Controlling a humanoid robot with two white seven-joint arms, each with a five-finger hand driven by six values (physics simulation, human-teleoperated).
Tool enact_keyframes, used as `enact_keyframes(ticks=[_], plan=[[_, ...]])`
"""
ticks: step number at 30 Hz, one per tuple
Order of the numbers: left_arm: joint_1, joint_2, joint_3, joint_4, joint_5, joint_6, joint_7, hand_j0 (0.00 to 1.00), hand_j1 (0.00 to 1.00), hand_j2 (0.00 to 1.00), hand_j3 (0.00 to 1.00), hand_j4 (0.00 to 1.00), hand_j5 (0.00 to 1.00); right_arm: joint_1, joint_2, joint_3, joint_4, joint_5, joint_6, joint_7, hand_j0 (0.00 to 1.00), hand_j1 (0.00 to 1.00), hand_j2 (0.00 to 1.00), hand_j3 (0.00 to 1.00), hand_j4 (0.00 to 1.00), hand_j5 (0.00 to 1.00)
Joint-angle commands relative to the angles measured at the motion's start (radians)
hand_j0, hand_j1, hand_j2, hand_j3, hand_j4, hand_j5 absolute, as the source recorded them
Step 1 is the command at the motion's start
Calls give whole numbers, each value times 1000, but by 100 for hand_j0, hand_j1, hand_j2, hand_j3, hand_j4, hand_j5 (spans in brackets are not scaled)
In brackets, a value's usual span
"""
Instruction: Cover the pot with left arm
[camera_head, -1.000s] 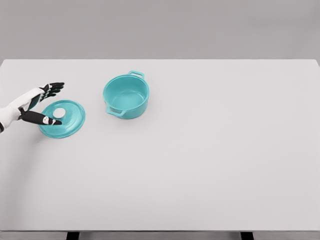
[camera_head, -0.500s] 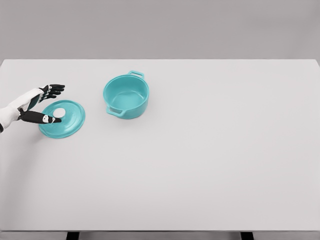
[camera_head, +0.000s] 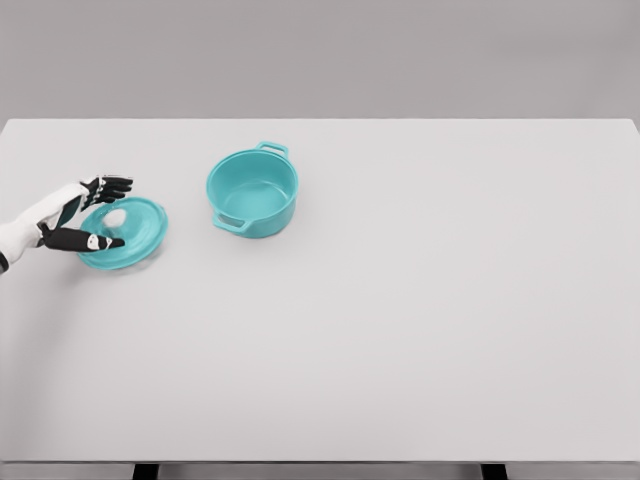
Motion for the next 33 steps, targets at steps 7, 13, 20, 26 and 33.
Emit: enact_keyframes(ticks=[7,13,20,26,33], plan=[[20,3,55,-35,-9,-51,-1,88,88,88,88,88,88,-2,0,0,1,0,0,0,100,100,100,100,100,100],[21,3,55,-35,-11,-51,-1,87,87,87,87,87,87,0,0,0,1,0,0,0,100,100,100,100,100,100],[32,1,55,-37,-29,-67,-1,85,85,85,85,85,85,0,0,0,1,0,0,0,100,100,100,100,100,100],[40,1,55,-32,-42,-121,-1,79,79,79,79,79,79,0,0,0,1,0,0,0,100,100,100,100,100,100],[41,-34,95,-26,-120,-120,-1,80,80,80,80,80,80,-2,0,0,1,0,0,0,100,100,100,100,100,100]])
